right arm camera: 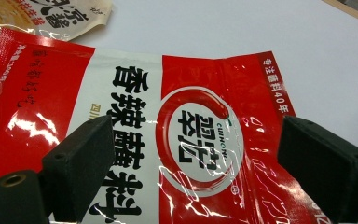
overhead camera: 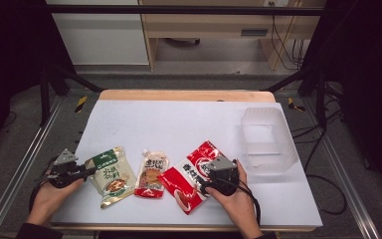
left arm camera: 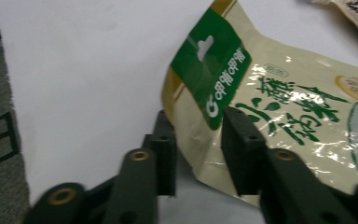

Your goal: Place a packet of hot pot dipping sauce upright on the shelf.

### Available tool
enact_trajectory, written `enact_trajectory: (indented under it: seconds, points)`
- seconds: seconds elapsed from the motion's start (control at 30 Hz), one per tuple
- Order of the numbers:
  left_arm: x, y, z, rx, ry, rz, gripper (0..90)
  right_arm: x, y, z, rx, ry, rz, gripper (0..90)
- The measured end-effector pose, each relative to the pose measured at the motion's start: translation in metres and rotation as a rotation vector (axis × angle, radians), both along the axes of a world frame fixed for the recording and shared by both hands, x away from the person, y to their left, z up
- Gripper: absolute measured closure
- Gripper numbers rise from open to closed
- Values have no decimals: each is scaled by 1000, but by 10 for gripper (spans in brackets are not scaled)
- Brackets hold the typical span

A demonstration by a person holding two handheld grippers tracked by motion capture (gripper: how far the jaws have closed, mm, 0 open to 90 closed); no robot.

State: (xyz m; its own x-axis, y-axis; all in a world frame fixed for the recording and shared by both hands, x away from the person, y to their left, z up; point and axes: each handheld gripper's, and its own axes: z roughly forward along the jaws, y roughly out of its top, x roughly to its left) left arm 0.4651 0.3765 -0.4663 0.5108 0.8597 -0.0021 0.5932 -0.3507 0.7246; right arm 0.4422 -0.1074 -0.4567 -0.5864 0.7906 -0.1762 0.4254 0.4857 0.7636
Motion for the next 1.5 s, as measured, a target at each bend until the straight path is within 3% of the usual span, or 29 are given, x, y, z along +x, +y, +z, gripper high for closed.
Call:
enact_trajectory:
  seconds: [0.1, 0.2, 0.27, 0.43, 0.67, 0.8, 0.9, 1.03, 1.2, 1.3, 1.37, 1.5]
  points:
    - [0, 0, 3, -3, -2, -22, 836, -1, 0, 0, -2, -6, -3, 118]
    - [-3, -4, 11, 24, -35, -44, 893, -1, 0, 1, -2, -11, -6, 118]
    - [-7, -6, 18, 43, -60, -54, 900, -2, -1, 1, -11, -17, -1, 117]
    - [-16, -10, 42, 29, -130, -86, 900, -4, 1, 5, -14, -18, 13, 100]
    - [-33, -26, 85, 42, -187, -176, 900, -5, 13, 21, -35, 17, 114, 70]
    - [-43, -40, 112, 64, -217, -255, 900, -5, 18, 35, -23, 23, 172, 62]
    - [-50, -51, 129, 104, -245, -301, 900, -2, 20, 44, -64, 13, 181, 72]
    - [-56, -65, 148, 160, -276, -349, 900, 4, 22, 54, -70, 35, 212, 106]
    - [-48, -76, 162, 212, -291, -367, 900, 11, 29, 70, -87, 74, 274, 183]
    - [-37, -79, 167, 206, -280, -374, 900, 14, 35, 81, -136, 92, 329, 245]
    - [-31, -83, 170, 204, -279, -384, 900, 16, 40, 86, -182, 110, 365, 233]
    - [-21, -93, 176, 189, -278, -402, 900, 21, 46, 94, -211, 163, 388, 210]
